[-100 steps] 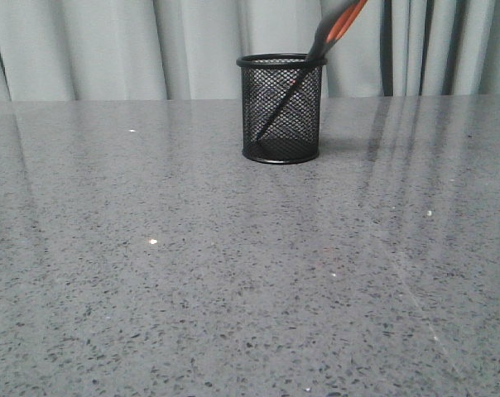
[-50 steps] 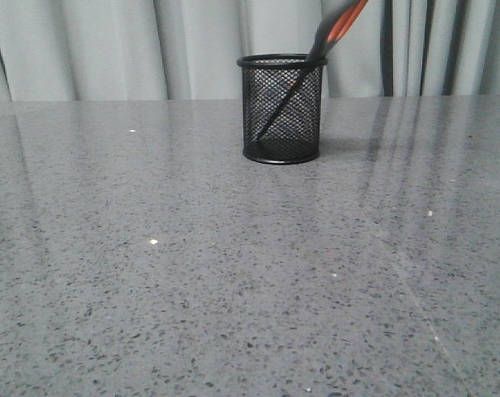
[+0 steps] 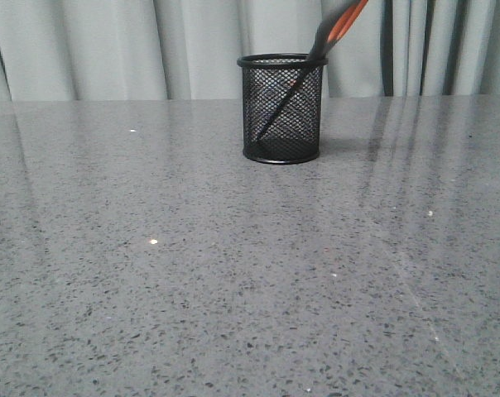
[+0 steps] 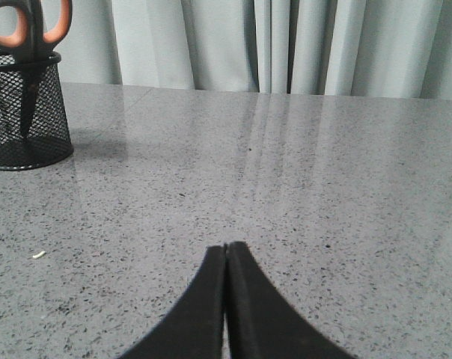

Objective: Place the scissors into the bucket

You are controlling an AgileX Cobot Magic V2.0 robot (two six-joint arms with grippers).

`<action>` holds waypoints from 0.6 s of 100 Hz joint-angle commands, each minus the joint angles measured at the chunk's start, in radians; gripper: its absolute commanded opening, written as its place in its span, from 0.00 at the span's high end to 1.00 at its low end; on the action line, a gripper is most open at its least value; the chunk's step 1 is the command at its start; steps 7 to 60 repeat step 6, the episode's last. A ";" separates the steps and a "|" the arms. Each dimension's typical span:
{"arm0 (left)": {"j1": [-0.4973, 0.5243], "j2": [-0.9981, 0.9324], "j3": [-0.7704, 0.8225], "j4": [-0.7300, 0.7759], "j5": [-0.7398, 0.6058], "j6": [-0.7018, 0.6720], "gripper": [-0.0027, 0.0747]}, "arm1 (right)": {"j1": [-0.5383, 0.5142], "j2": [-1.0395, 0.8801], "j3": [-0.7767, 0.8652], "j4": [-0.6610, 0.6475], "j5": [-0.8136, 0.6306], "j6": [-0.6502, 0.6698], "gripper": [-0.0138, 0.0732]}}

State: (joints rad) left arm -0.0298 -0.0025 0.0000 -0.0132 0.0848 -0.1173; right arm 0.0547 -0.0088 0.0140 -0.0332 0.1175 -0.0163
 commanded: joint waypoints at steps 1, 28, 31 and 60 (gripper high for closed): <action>0.002 -0.025 0.041 -0.001 -0.076 -0.007 0.99 | -0.004 -0.023 0.005 -0.014 -0.089 -0.002 0.90; 0.002 -0.025 0.041 -0.001 -0.076 -0.007 0.99 | -0.004 -0.023 0.005 -0.014 -0.089 -0.002 0.90; 0.002 -0.025 0.041 -0.001 -0.076 -0.007 0.99 | -0.004 -0.023 0.005 -0.014 -0.089 -0.002 0.90; 0.002 -0.025 0.041 -0.001 -0.076 -0.007 0.99 | -0.004 -0.023 0.005 -0.014 -0.089 -0.002 0.90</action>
